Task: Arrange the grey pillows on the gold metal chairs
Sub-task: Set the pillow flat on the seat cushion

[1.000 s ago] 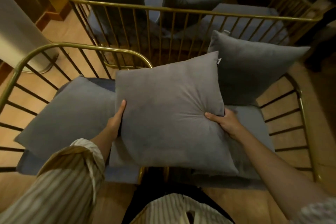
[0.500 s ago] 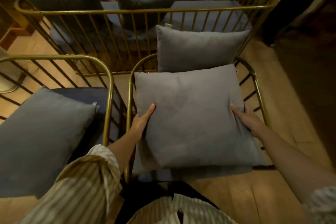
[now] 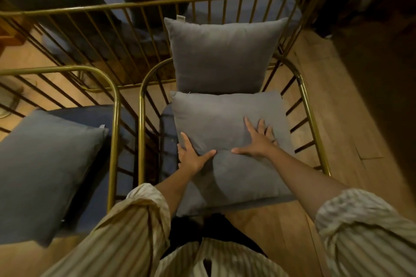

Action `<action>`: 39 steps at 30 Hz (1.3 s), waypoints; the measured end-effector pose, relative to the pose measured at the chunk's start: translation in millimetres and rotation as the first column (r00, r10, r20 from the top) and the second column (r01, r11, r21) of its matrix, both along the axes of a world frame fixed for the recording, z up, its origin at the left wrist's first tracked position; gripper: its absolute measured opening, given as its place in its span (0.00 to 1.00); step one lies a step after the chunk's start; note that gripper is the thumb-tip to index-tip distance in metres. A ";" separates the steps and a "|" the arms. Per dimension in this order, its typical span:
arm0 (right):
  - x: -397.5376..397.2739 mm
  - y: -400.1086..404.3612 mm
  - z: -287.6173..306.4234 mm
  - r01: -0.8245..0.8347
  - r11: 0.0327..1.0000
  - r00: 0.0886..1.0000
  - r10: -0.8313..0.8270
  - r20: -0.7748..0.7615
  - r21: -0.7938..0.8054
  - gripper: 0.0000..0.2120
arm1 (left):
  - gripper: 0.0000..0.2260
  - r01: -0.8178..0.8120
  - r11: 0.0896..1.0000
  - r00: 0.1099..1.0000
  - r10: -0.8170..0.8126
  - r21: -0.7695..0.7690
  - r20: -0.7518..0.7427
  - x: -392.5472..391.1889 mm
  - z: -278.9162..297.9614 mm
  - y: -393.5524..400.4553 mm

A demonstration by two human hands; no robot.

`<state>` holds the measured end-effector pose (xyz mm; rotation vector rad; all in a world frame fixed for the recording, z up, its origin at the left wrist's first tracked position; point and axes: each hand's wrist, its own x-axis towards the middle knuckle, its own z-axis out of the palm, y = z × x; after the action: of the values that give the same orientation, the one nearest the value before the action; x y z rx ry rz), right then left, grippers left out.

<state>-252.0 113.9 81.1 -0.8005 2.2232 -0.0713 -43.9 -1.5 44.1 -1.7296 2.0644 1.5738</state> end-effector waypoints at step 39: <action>498.2 -415.2 -98.4 -0.022 0.970 0.992 0.052 0.117 -0.242 0.34 | 0.34 -0.789 0.598 0.612 0.786 0.143 0.088 618.6 -68.6 -272.7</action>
<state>246.1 -301.3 -17.3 -0.9411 2.1068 -0.3683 574.7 -274.2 -24.5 -2.7732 1.0695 1.7789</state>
